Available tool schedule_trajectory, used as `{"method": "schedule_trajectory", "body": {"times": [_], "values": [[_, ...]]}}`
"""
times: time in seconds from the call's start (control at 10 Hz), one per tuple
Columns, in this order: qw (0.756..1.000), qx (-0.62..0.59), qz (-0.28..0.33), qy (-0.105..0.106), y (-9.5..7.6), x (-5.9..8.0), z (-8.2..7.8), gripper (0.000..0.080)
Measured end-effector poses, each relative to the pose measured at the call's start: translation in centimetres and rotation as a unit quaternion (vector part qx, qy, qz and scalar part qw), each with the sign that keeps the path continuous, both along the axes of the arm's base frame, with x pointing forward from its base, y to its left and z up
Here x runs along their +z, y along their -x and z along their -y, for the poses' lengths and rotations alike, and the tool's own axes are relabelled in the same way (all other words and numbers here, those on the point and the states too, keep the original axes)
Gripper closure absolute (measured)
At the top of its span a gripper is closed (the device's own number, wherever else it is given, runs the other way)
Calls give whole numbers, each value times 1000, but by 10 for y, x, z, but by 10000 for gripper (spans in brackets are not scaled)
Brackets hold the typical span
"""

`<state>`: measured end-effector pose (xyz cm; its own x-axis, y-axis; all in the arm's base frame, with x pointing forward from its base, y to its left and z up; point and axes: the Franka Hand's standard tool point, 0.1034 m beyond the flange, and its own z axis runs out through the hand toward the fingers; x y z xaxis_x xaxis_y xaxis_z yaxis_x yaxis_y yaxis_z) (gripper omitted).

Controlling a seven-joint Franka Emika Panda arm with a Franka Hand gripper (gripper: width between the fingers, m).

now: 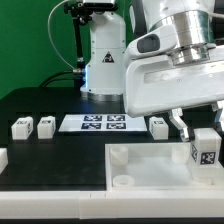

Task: Assemble one leg

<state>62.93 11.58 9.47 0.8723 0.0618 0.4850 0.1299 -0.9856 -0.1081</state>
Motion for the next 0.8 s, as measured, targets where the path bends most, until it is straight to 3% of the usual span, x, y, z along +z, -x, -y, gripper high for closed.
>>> {"method": "schedule_trajectory", "body": {"times": [0.2, 0.3, 0.4, 0.5, 0.6, 0.8], "values": [[1000, -1, 5, 0, 1, 0, 0, 504], [1000, -1, 5, 0, 1, 0, 0, 422], [1000, -1, 5, 0, 1, 0, 0, 287], [1000, -1, 5, 0, 1, 0, 0, 287], [1000, -1, 5, 0, 1, 0, 0, 181], [1000, -1, 5, 0, 1, 0, 0, 157]]}}
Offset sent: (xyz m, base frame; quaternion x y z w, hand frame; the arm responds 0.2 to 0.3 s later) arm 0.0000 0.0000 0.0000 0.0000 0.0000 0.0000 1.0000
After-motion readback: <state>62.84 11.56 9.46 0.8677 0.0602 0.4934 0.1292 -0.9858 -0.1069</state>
